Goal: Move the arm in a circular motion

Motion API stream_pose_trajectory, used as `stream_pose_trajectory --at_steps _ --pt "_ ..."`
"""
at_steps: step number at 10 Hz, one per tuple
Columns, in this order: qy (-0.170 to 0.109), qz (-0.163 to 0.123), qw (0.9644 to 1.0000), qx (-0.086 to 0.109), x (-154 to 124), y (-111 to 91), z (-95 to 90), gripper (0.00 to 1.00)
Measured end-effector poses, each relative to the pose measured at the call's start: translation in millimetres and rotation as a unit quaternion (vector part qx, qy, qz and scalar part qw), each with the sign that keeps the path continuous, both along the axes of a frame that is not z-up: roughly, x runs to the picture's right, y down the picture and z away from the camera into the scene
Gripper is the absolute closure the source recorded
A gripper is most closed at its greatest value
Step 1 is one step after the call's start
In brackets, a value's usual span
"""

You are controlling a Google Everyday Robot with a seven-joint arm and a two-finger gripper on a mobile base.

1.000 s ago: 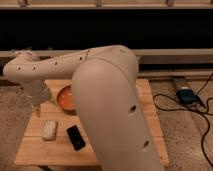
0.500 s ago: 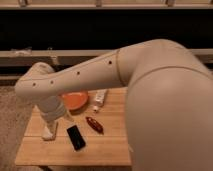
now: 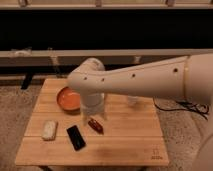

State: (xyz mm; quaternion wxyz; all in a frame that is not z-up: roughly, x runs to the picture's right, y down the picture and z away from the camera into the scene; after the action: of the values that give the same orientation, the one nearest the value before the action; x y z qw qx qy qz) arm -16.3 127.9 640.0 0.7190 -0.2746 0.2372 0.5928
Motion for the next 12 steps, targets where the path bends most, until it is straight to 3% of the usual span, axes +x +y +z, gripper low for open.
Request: stream_pose_trajectory --at_steps 2,4,6,9,12 --pt "0.03 0.039 0.9988 0.005 46 -22 14.7 0.35" --pt "0.059 0.076 0.9954 0.011 92 -59 40.7 0.35" --pt "0.068 0.09 0.9935 0.016 109 -97 69.2 0.35" --pt "0.058 0.085 0.9945 0.019 91 -145 106.4 0.35" --pt "0.026 0.057 0.9979 0.016 29 -171 131.4 0.35"
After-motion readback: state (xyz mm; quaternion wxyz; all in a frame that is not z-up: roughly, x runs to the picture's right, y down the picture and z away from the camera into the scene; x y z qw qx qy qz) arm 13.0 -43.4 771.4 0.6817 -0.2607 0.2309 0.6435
